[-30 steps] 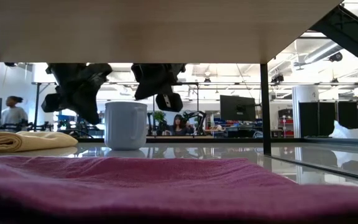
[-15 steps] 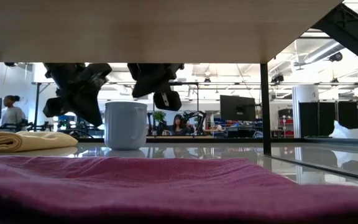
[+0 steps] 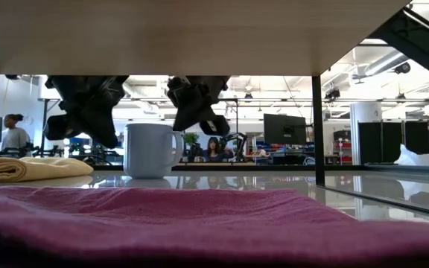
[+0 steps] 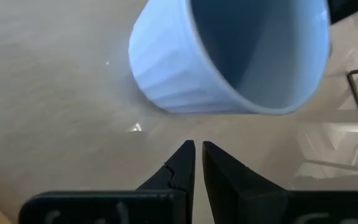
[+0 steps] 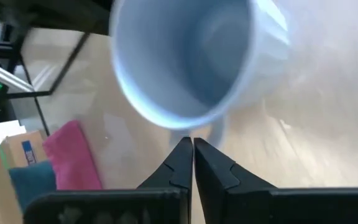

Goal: Stack small to large cups/mugs on shelf
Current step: Put the light blue mug on the shelf

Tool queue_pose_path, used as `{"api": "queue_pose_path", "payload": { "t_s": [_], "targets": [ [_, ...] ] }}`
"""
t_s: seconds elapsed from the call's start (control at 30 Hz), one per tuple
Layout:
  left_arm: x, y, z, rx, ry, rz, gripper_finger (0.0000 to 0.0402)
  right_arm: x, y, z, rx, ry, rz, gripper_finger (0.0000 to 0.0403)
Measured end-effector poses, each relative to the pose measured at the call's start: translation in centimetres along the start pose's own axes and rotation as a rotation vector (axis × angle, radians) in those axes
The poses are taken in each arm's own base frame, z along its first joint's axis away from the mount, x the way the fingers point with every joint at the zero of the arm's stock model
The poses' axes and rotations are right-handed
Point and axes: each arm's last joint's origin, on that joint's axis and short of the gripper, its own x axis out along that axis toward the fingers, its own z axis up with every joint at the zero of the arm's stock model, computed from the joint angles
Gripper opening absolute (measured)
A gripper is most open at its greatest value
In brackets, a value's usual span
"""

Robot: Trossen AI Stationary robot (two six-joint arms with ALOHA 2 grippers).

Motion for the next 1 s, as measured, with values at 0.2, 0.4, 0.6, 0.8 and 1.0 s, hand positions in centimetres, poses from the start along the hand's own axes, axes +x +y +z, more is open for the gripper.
{"api": "queue_pose_path", "payload": {
  "t_s": [0.2,0.4,0.6,0.8,1.0],
  "targets": [
    [0.1,-0.4,0.4,-0.001,-0.071,-0.042,0.0016,-0.6,-1.0,0.3,0.013,-0.027,-0.079,0.0009],
    [0.1,-0.5,0.5,-0.019,-0.086,-0.059,0.0016,-1.4,-2.0,1.1,0.023,-0.112,-0.174,0.0009],
    [0.2,-0.5,0.4,-0.024,-0.083,-0.054,0.0016,-2.0,-2.5,2.2,0.049,-0.229,-0.218,0.0009],
    [0.8,-0.4,0.4,-0.024,-0.073,-0.034,0.0016,-2.0,-2.0,2.3,0.035,-0.206,-0.104,0.0009],
    [2.1,-0.8,0.7,-0.022,-0.077,-0.075,0.0016,-1.3,-1.0,1.8,0.015,-0.170,-0.073,0.0009]
  ]
}}
